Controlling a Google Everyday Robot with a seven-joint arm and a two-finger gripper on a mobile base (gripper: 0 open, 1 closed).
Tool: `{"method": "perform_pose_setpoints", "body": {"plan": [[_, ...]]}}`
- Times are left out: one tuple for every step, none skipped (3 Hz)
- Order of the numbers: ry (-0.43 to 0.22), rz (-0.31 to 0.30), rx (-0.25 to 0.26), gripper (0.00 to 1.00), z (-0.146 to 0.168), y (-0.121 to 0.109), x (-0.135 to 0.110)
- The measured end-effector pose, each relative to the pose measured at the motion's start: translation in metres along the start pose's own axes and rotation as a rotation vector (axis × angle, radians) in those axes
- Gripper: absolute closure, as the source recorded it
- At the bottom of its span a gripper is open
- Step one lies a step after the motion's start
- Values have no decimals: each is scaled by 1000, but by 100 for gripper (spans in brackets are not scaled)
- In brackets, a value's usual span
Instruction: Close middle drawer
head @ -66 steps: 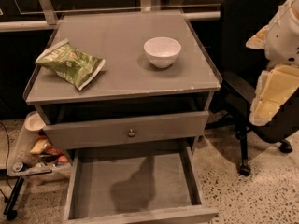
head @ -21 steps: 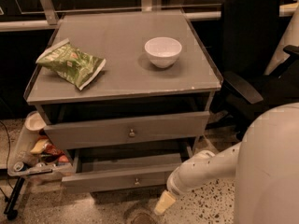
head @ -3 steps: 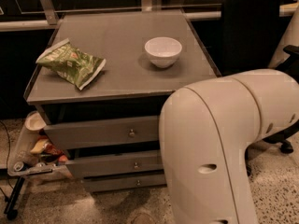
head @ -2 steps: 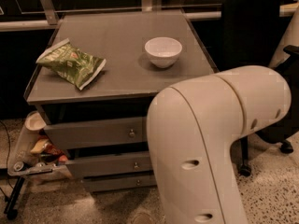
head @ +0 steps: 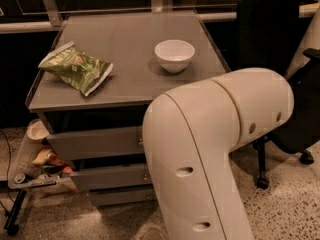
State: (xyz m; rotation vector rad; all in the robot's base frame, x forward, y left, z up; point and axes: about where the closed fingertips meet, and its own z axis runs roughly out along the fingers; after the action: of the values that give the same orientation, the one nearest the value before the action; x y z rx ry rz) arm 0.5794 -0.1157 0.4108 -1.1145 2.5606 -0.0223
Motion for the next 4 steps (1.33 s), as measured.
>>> {"method": "perform_pose_setpoints", "body": {"plan": [[0, 0, 0, 58, 0, 0, 0], [0, 0, 0, 35, 0, 0, 0], [0, 0, 0, 12, 0, 0, 0], [0, 0, 0, 0, 0, 0, 0]]}}
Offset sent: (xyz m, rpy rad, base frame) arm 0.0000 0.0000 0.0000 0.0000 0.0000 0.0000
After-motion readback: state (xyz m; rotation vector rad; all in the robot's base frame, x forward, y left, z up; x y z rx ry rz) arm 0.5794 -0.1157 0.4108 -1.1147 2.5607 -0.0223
